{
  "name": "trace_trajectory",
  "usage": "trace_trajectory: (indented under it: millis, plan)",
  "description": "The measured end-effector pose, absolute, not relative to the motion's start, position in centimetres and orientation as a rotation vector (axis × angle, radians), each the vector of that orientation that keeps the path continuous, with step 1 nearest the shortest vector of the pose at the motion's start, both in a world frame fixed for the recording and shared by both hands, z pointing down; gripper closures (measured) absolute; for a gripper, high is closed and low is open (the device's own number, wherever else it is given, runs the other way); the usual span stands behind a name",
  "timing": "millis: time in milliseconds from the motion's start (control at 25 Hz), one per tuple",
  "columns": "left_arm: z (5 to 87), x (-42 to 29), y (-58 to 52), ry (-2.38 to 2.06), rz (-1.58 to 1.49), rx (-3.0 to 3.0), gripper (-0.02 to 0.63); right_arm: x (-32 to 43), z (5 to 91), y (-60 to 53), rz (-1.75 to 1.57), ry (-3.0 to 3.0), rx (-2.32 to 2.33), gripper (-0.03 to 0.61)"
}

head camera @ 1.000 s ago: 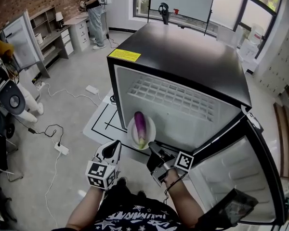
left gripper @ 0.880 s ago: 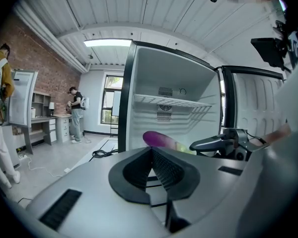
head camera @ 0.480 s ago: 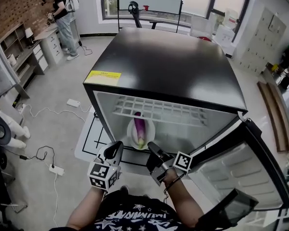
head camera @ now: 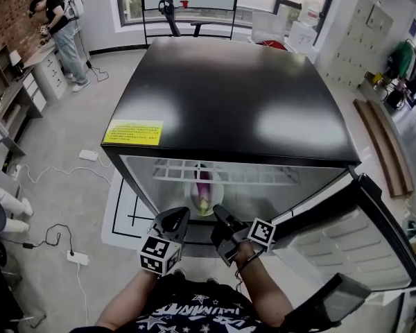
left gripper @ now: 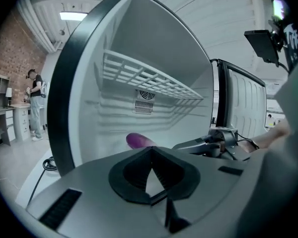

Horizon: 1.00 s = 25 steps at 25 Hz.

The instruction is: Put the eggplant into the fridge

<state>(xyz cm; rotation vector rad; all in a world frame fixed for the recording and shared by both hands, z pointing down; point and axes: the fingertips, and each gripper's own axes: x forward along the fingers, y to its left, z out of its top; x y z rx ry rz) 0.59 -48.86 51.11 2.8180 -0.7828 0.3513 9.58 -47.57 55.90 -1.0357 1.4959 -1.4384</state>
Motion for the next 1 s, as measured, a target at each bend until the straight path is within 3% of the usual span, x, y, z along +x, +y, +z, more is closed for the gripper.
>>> trace_trajectory:
  millis: [1000]
  plan:
    - [51.8, 1.3, -50.1, -0.726, 0.367, 2.791, 0.604, 10.8, 59.0, -48.6, -1.5, 1.405, -1.241, 0.554]
